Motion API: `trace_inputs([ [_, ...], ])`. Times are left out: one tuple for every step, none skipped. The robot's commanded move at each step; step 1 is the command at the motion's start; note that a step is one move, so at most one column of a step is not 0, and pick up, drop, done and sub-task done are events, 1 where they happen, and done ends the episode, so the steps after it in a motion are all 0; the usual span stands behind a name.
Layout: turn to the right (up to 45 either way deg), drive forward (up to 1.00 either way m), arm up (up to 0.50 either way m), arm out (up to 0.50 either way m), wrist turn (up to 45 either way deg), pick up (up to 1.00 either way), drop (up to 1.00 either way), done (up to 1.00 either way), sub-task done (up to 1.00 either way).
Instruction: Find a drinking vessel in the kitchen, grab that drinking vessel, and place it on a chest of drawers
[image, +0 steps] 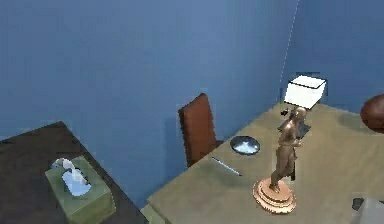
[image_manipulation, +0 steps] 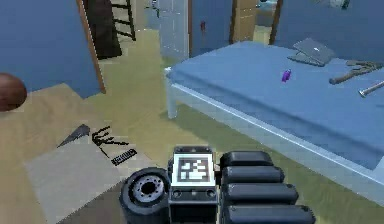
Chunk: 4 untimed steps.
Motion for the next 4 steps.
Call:
trace_inputs([
  [45.0,0.00,0.00,0.00,0.0,0.00,0.00,0.00,0.00],
  [42.0,0.00,0.00,0.00,0.0,0.00,0.00,0.00,0.00],
  [-45.0,0.00,0.00,0.00,0.0,0.00,0.00,0.00,0.00],
  [-45.0,0.00,0.00,0.00,0.0,0.00,0.00,0.00,0.00],
])
